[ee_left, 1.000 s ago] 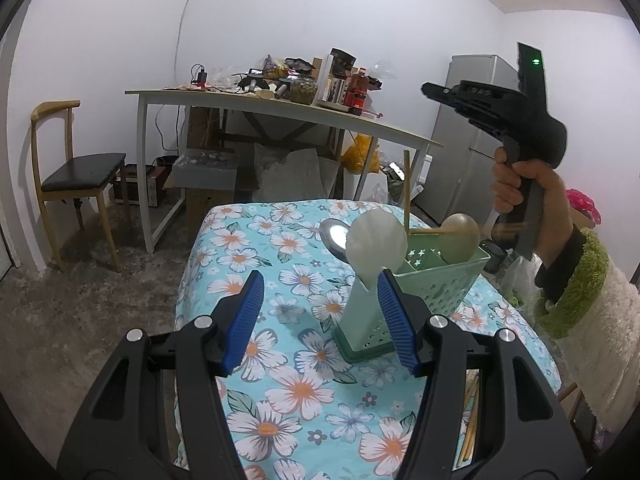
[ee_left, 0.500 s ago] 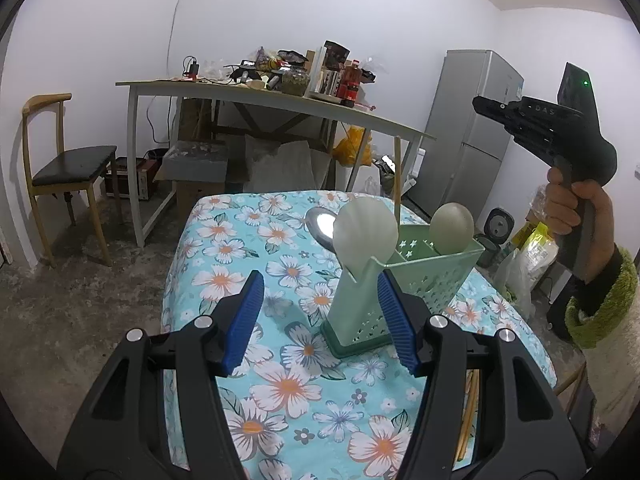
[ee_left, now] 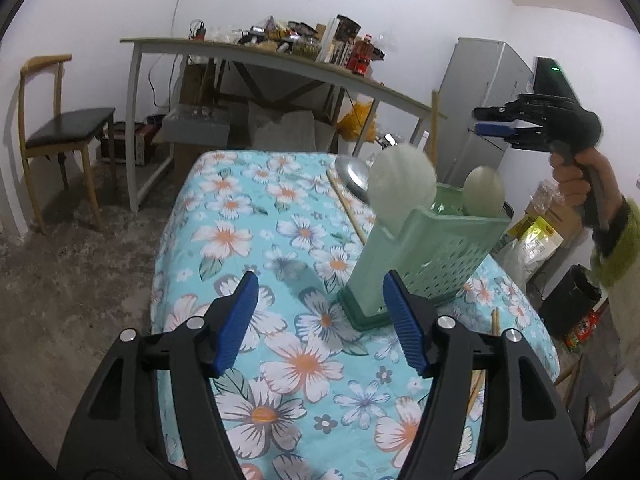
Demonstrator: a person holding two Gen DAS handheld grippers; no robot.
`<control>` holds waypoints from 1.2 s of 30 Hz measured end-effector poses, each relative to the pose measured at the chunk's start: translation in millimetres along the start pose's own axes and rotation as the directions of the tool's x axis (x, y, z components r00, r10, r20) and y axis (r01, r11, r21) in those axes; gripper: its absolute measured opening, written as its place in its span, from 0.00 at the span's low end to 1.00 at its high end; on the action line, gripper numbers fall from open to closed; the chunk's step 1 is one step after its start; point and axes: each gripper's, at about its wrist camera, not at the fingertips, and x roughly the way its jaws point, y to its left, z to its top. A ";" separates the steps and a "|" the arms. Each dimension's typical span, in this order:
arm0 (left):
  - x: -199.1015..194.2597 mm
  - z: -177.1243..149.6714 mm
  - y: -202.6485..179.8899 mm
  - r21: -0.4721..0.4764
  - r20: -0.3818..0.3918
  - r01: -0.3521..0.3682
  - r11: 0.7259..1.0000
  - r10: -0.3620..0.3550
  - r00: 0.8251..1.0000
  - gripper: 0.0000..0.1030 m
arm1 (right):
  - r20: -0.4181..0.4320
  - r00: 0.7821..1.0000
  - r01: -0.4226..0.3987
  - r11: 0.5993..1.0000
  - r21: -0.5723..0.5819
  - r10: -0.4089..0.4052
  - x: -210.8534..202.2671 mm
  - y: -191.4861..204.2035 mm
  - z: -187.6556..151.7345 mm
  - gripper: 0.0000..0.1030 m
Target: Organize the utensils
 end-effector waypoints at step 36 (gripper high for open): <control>45.1 -17.0 32.3 -0.121 -0.097 -0.027 0.992 0.015 0.995 0.64 | -0.232 0.972 -0.012 0.995 0.096 0.035 209.1 -61.8 104.4 0.06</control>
